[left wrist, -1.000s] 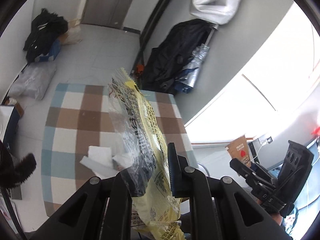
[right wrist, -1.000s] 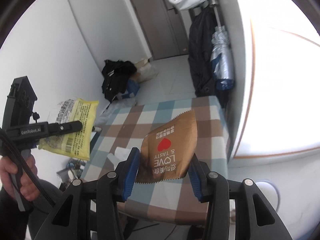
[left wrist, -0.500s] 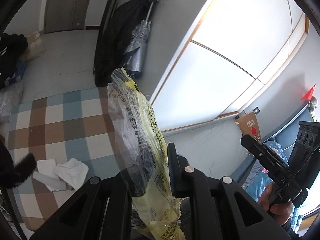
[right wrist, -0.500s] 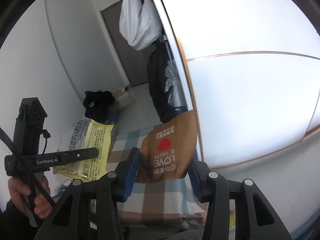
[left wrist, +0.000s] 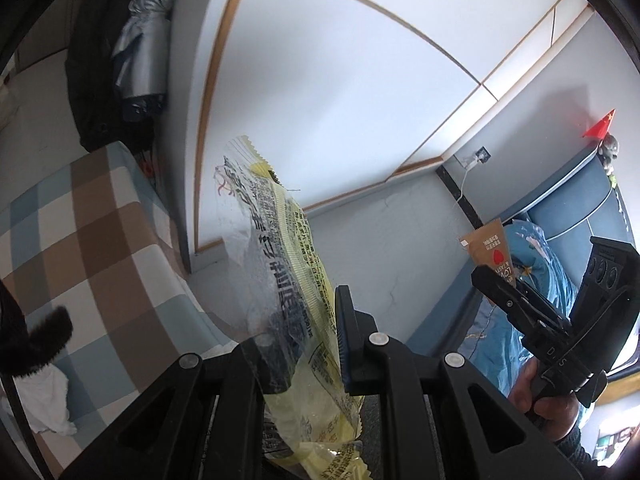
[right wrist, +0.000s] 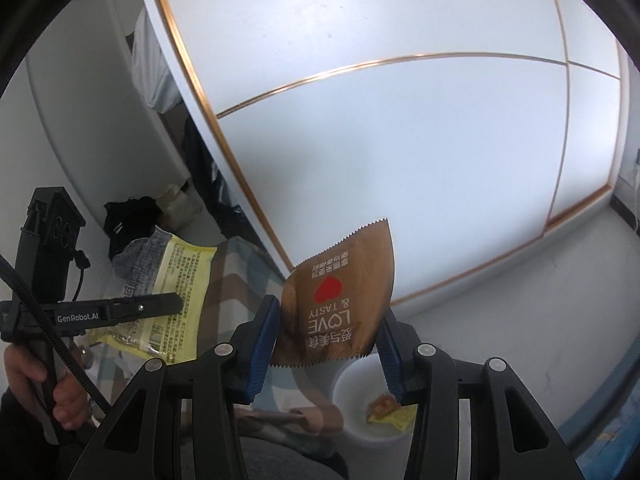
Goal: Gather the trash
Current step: 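Carry the bag and packet in both grippers over the white bin, then open the right gripper to drop the packet while the left drops the bag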
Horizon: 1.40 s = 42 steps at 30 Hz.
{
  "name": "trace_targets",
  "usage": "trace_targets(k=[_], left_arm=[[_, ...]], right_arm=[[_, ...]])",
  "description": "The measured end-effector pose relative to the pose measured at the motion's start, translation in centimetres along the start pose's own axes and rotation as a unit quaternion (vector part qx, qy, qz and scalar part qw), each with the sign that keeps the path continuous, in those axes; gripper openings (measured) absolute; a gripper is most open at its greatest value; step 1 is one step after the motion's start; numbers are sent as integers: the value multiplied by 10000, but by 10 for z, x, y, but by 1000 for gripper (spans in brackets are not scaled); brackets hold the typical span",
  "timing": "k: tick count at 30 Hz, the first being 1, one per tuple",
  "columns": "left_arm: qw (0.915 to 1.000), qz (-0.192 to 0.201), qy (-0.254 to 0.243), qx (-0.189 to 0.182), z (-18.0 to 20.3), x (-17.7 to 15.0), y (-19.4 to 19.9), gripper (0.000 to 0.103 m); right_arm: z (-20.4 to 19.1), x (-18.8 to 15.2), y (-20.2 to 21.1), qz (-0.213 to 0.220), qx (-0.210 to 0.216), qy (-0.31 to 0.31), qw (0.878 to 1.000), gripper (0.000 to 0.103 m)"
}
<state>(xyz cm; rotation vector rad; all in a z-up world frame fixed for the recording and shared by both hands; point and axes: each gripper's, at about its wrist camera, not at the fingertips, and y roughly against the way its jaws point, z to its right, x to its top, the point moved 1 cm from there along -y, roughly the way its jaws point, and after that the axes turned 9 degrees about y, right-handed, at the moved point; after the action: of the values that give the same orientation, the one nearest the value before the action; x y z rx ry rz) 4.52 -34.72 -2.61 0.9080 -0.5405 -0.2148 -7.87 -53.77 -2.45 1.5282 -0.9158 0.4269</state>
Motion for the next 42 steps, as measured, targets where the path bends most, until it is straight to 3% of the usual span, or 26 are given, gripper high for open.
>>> trace_targets(k=[9, 15, 29, 35, 42], left_arm=[[9949, -981, -228, 46, 15, -2, -90, 10], [9886, -1490, -199, 93, 18, 2, -136, 10], [9781, -2066, 76, 234, -2, 4, -176, 10], [9759, -2161, 112, 269, -4, 6, -184, 10], [9752, -2187, 57, 347, -2, -1, -194, 10]], right_arm=[[51, -57, -60, -669, -362, -261, 9968, 46], [56, -95, -108, -1181, -215, -355, 9921, 46], [46, -154, -218, -2389, 358, -766, 9673, 48], [54, -178, -241, -2781, 538, -977, 9540, 53], [68, -186, -233, -2764, 640, -1114, 9524, 58]])
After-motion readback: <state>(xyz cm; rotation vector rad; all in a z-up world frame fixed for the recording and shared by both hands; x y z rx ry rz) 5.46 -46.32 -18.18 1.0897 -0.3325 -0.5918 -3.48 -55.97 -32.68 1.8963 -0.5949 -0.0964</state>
